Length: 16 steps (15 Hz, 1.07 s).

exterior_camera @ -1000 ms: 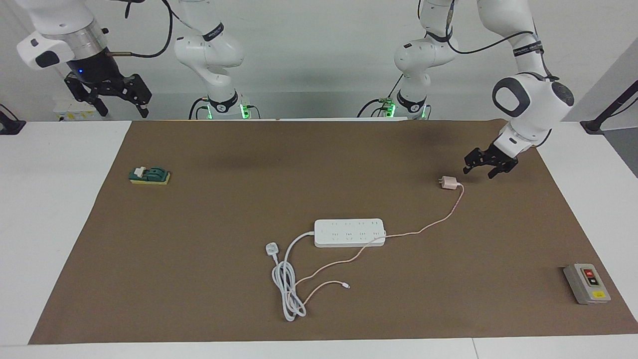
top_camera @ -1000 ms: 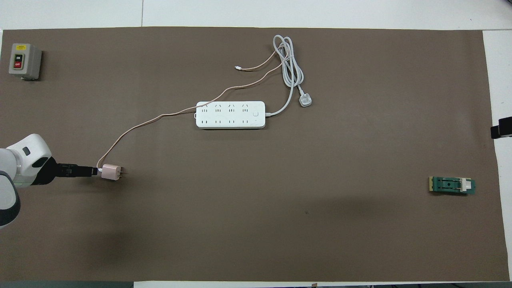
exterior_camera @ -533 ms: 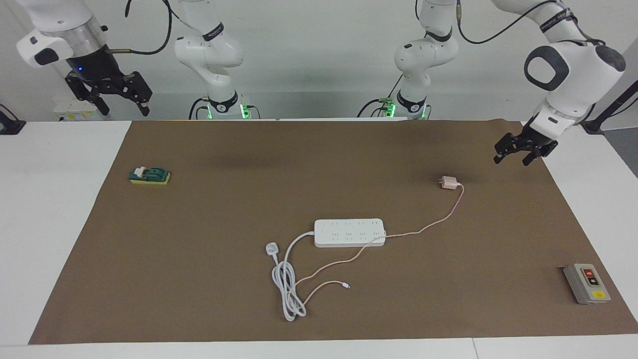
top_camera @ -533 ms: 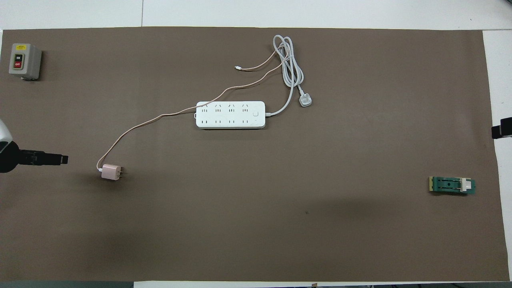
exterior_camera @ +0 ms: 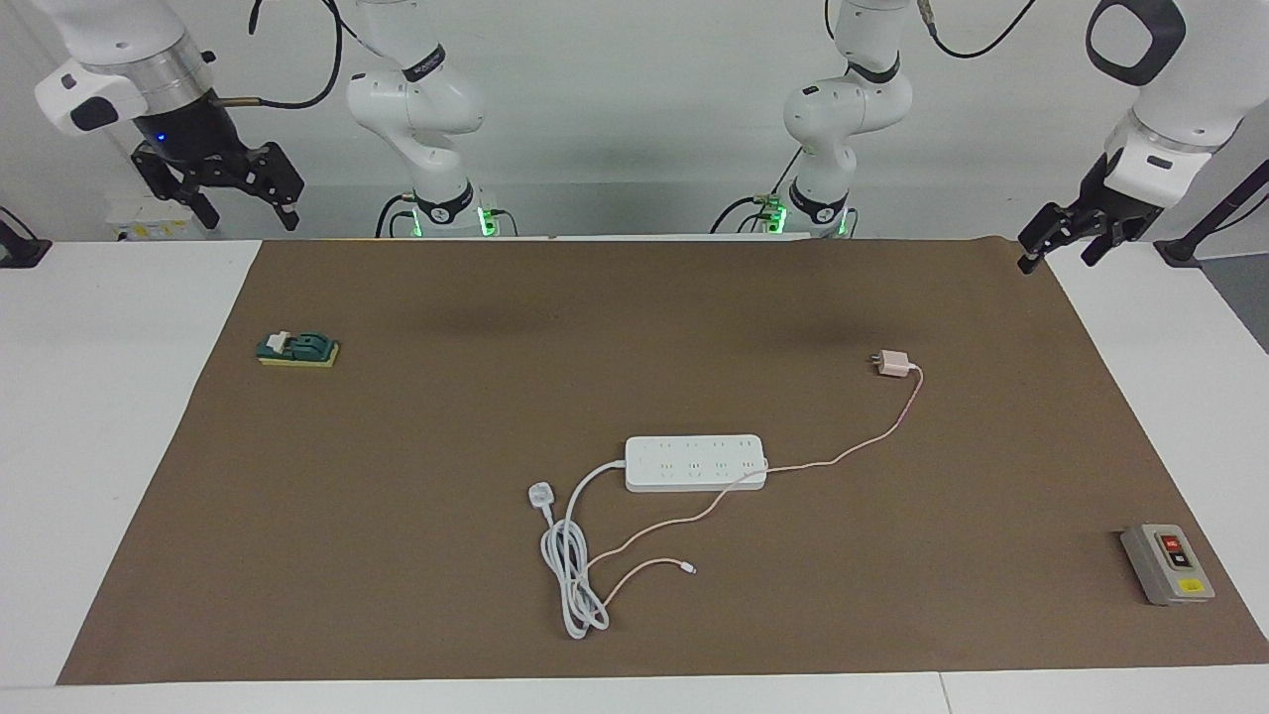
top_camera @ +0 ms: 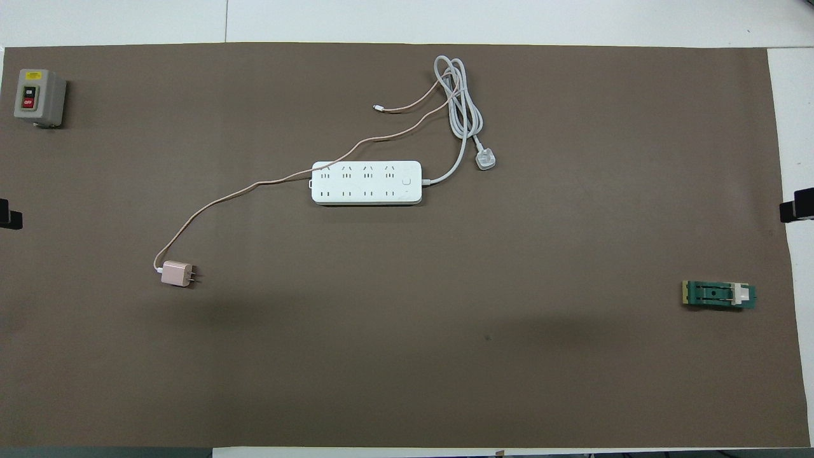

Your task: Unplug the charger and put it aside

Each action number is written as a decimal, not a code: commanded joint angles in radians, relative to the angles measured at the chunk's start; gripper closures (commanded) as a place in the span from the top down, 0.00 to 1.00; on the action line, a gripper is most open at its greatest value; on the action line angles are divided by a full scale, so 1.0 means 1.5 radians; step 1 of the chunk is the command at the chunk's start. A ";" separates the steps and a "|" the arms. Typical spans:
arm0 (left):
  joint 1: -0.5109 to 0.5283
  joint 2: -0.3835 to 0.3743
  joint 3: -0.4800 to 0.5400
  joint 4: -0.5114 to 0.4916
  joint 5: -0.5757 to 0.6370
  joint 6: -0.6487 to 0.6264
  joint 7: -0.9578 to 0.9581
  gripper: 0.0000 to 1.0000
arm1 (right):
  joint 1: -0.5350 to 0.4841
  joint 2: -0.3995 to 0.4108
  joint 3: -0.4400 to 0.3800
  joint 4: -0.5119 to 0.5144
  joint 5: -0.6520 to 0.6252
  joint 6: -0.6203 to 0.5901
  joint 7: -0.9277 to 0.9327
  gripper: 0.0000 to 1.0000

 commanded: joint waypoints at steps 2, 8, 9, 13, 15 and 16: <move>-0.026 0.025 -0.012 0.049 0.019 -0.024 -0.021 1.00 | -0.012 -0.014 0.004 -0.012 0.012 -0.005 -0.004 1.00; -0.119 0.015 0.030 0.030 -0.031 -0.032 -0.024 1.00 | -0.012 -0.014 0.004 -0.011 0.012 -0.009 -0.005 1.00; -0.120 0.013 0.030 0.026 -0.031 -0.037 -0.025 1.00 | -0.012 -0.014 0.004 -0.011 0.012 -0.008 -0.005 1.00; -0.127 0.004 0.031 0.010 -0.031 -0.036 -0.020 1.00 | -0.012 -0.014 0.004 -0.011 0.012 -0.009 -0.005 1.00; -0.131 0.004 0.031 0.006 -0.031 -0.042 -0.020 1.00 | -0.012 -0.014 0.004 -0.011 0.012 -0.009 -0.006 1.00; -0.131 0.003 0.031 0.005 -0.031 -0.043 -0.021 1.00 | -0.012 -0.014 0.004 -0.011 0.012 -0.009 -0.006 1.00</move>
